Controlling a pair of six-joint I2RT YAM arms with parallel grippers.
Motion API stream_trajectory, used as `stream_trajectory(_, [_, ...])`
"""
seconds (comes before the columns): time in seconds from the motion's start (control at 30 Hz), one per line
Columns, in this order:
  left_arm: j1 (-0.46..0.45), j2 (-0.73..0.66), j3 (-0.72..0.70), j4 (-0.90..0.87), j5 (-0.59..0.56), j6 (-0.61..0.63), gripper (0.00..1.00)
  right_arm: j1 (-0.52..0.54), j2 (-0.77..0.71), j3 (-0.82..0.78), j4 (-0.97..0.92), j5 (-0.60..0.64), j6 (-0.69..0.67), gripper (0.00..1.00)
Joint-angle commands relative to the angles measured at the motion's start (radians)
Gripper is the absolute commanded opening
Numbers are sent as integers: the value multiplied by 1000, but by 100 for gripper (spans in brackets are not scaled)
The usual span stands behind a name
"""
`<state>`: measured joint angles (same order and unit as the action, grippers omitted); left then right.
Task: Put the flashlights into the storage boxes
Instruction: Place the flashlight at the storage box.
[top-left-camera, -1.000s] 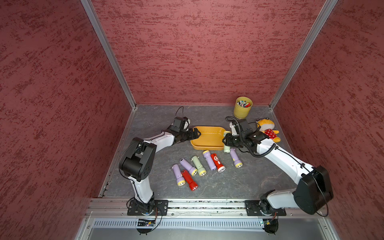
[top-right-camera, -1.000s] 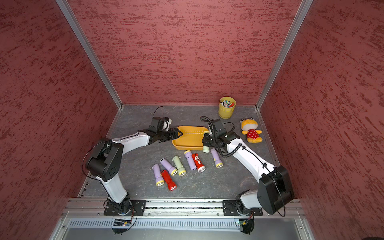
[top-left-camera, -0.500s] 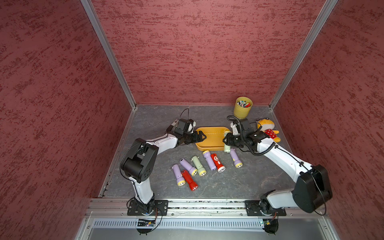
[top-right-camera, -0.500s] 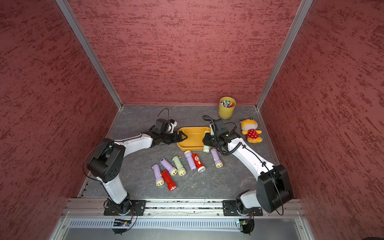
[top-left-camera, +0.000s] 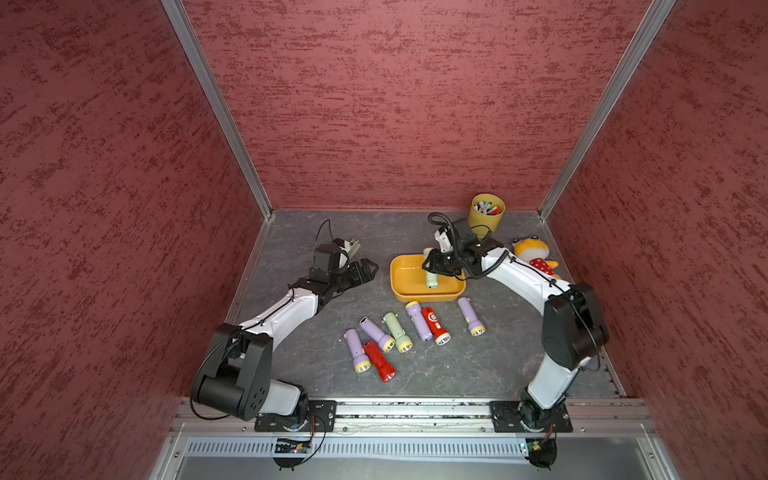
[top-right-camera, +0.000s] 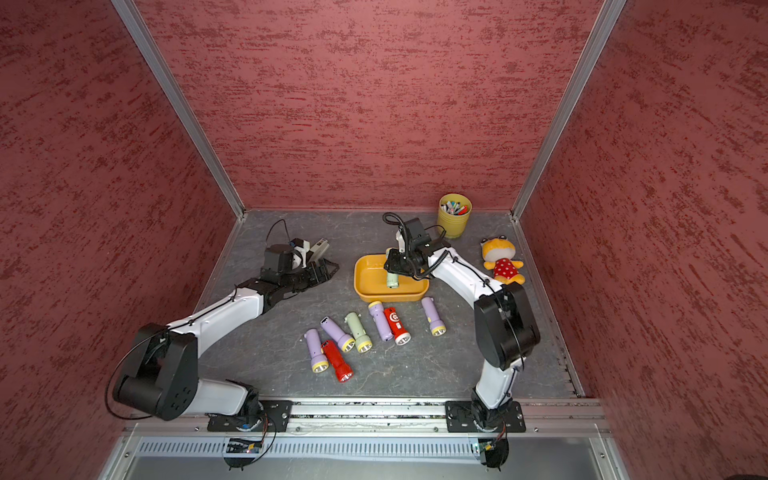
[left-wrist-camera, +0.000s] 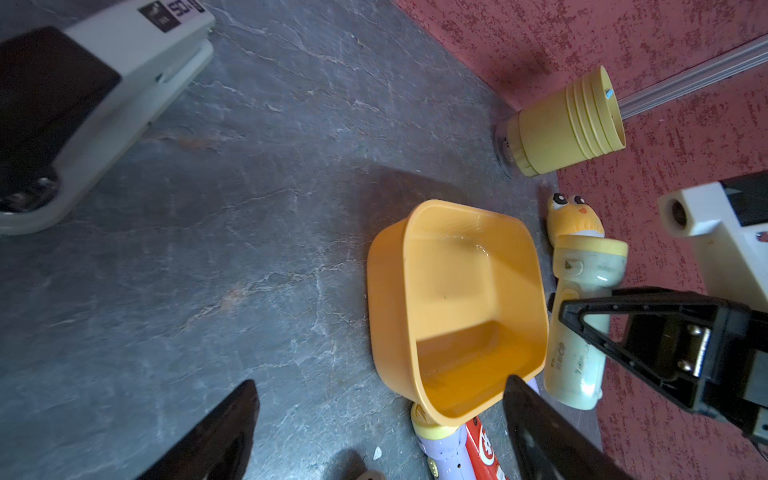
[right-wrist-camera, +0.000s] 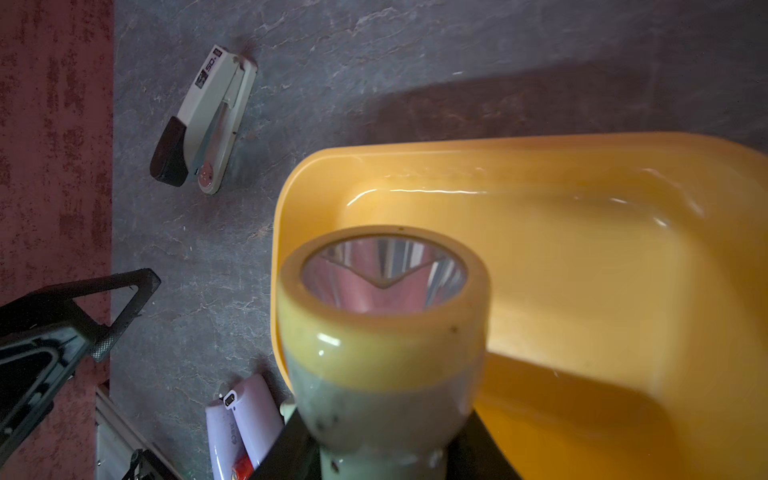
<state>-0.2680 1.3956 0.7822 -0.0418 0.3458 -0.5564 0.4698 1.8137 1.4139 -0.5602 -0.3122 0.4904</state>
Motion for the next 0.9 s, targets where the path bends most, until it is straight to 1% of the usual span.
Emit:
stream_trajectory(0.0, [12,-30,-20,-28,-30,13,92,35,67,69,42,-77,21,39])
stream_trajectory(0.17, [16,-41,-39,-25,-27,9,92,44,130,82,104,-94,71,39])
stream_trajectory(0.6, [16,-38,-41,-24,-11,15,92,52,218,80,161,-99,97,39])
stream_trajectory(0.87, [15,-36,-47,-21,-16,13,92,52,275,130,180,-119,109,40])
